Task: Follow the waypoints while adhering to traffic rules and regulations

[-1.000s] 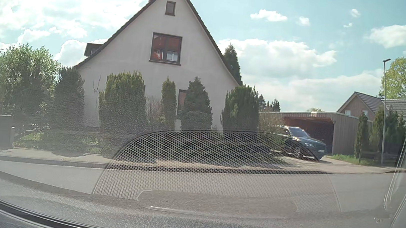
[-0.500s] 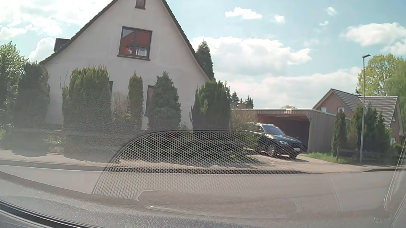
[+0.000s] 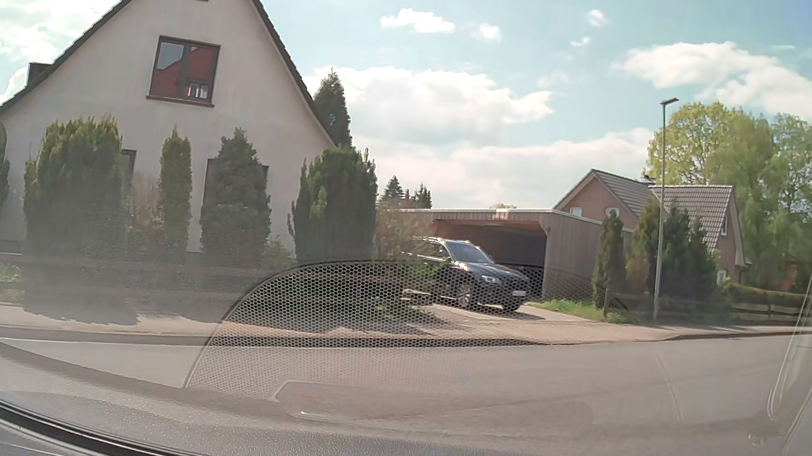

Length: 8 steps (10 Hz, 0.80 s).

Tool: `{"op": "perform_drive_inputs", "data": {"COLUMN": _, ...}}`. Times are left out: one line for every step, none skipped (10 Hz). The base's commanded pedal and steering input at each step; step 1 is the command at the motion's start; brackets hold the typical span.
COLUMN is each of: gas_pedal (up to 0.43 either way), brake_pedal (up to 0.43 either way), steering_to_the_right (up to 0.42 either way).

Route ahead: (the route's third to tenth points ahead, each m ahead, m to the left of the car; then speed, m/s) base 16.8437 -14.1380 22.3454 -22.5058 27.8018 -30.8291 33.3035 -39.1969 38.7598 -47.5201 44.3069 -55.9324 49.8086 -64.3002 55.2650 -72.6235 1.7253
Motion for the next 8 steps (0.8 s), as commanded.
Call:
{"op": "perform_drive_inputs", "data": {"gas_pedal": 0.008, "brake_pedal": 0.000, "steering_to_the_right": 0.668}}
{"op": "perform_drive_inputs", "data": {"gas_pedal": 0.000, "brake_pedal": 0.000, "steering_to_the_right": 0.667}}
{"op": "perform_drive_inputs", "data": {"gas_pedal": 0.000, "brake_pedal": 0.000, "steering_to_the_right": 0.662}}
{"op": "perform_drive_inputs", "data": {"gas_pedal": 0.000, "brake_pedal": 0.000, "steering_to_the_right": 0.656}}
{"op": "perform_drive_inputs", "data": {"gas_pedal": 0.000, "brake_pedal": 0.000, "steering_to_the_right": 0.652}}
{"op": "perform_drive_inputs", "data": {"gas_pedal": 0.000, "brake_pedal": 0.000, "steering_to_the_right": 0.646}}
{"op": "perform_drive_inputs", "data": {"gas_pedal": 0.000, "brake_pedal": 0.000, "steering_to_the_right": 0.642}}
{"op": "perform_drive_inputs", "data": {"gas_pedal": 0.000, "brake_pedal": 0.000, "steering_to_the_right": 0.636}}
